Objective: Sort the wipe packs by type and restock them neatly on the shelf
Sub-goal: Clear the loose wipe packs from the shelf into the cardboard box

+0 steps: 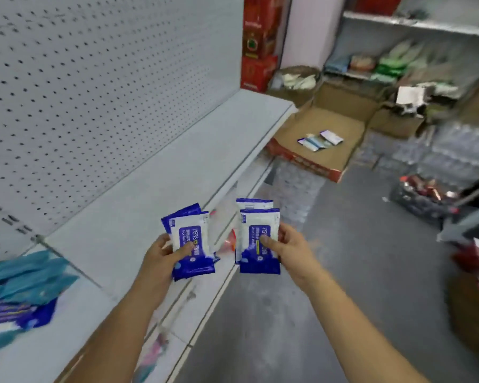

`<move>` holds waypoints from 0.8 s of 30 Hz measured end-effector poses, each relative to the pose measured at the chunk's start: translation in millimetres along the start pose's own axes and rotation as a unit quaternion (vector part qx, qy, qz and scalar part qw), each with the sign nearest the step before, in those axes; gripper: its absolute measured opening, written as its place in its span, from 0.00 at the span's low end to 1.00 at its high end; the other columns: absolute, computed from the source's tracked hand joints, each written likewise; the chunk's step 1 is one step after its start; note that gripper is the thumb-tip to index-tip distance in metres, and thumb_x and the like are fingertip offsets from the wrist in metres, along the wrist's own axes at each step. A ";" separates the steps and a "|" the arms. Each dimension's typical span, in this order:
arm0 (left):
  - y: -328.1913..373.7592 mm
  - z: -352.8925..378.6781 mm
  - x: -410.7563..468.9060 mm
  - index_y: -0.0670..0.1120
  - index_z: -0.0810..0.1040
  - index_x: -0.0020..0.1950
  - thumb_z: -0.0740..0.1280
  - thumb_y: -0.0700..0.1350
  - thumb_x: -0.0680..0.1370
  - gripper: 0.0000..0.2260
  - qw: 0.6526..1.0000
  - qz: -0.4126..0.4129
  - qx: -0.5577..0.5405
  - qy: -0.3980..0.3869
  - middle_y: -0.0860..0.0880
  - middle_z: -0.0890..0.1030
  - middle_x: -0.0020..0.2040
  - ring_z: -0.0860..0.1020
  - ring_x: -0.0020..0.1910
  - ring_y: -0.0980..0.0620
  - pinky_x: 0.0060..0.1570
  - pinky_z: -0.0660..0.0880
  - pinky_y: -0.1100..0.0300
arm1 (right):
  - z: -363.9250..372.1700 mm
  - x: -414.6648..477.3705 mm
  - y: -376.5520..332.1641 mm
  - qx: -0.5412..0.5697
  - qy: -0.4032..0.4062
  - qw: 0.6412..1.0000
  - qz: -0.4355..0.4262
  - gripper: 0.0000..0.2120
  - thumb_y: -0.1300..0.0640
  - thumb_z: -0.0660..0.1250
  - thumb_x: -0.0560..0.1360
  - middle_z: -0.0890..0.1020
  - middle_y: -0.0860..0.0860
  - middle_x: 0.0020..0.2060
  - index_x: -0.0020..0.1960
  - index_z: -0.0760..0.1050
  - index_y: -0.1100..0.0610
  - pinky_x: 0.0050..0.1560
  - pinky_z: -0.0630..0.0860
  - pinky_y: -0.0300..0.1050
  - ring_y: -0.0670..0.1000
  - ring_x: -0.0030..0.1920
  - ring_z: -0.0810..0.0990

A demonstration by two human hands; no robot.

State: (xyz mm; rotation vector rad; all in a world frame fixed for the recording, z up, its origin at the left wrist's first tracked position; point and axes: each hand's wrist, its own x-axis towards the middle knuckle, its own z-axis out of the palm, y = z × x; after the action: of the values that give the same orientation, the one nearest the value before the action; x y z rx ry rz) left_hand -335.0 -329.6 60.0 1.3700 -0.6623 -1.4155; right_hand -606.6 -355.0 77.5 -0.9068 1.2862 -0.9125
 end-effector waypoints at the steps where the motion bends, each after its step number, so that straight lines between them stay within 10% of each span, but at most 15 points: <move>1: -3.6 29.4 7.5 0.43 0.76 0.63 0.73 0.36 0.73 0.19 1.000 -0.004 0.003 -0.015 0.42 0.85 0.55 0.85 0.49 0.44 0.50 0.82 0.48 | -27.2 -0.5 -1.2 0.006 0.017 1.000 0.003 0.13 0.64 0.71 0.75 0.86 0.53 0.51 0.58 0.78 0.55 0.56 0.81 0.62 0.57 0.51 0.85; 12: -32.8 265.5 113.2 0.46 0.77 0.60 0.73 0.37 0.74 0.16 0.986 -0.040 0.054 -0.150 0.44 0.86 0.52 0.85 0.48 0.44 0.41 0.83 0.53 | -218.3 48.6 -19.9 0.093 0.155 0.983 0.020 0.13 0.65 0.71 0.76 0.86 0.52 0.51 0.59 0.77 0.56 0.53 0.82 0.56 0.55 0.51 0.86; 24: -10.6 458.8 314.1 0.46 0.75 0.65 0.78 0.45 0.67 0.28 0.971 -0.087 0.072 -0.211 0.46 0.85 0.56 0.84 0.54 0.43 0.58 0.78 0.37 | -358.6 243.2 -100.9 0.106 0.217 0.970 0.043 0.15 0.62 0.72 0.75 0.86 0.52 0.50 0.60 0.76 0.55 0.52 0.83 0.56 0.54 0.49 0.86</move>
State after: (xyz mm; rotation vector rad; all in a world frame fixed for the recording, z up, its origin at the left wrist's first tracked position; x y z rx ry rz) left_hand -721.7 -727.4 21.8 1.2689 -0.9542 -1.8564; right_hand -953.3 -632.9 55.6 -0.4927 1.5479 -1.1962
